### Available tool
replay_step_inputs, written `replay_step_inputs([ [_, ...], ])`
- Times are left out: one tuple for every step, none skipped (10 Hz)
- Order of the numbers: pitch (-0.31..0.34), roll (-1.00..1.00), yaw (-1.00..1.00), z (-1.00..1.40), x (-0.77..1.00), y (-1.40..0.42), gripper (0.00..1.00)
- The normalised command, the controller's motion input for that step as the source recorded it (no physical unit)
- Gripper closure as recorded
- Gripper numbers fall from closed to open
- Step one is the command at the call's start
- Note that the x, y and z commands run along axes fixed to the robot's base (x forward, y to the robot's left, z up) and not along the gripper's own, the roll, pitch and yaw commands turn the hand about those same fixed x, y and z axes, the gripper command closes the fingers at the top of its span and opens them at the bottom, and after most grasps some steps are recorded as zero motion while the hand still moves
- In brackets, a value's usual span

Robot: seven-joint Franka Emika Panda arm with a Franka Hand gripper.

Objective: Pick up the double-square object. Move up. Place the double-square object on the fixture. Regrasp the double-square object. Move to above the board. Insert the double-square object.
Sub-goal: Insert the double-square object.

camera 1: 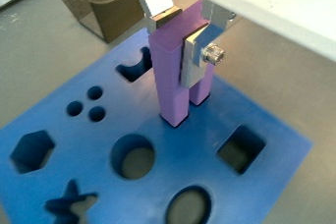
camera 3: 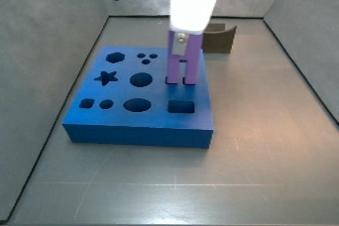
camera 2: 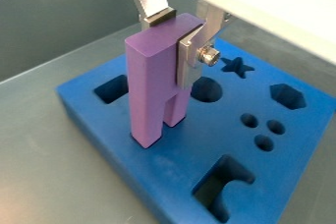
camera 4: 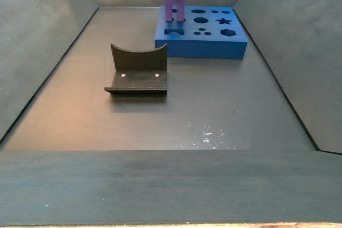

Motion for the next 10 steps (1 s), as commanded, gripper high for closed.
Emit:
replay_step_inputs([
  [0.0, 0.14, -0.17, 0.0, -0.26, 0.0, 1.0],
  [0.0, 0.07, -0.06, -0.05, -0.01, -0.02, 1.0],
  [0.0, 0.06, -0.01, -0.28, 0.05, -0.09, 1.0],
  [-0.023, 0.07, -0.01, -0.61, 0.1, -0.15, 1.0],
  [-0.026, 0.03, -0.01, -0.73, 0.14, -0.15, 1.0],
  [-0.014, 0.01, -0.01, -0.73, 0.13, -0.13, 1.0],
  [0.0, 0.0, -0.01, -0.67, 0.11, -0.1, 1.0],
  [0.0, 0.0, -0.01, -0.59, 0.11, -0.07, 1.0],
  [0.0, -0.05, -0.04, -0.27, 0.05, -0.01, 1.0],
  [0.0, -0.01, 0.0, 0.0, 0.0, 0.0, 1.0],
])
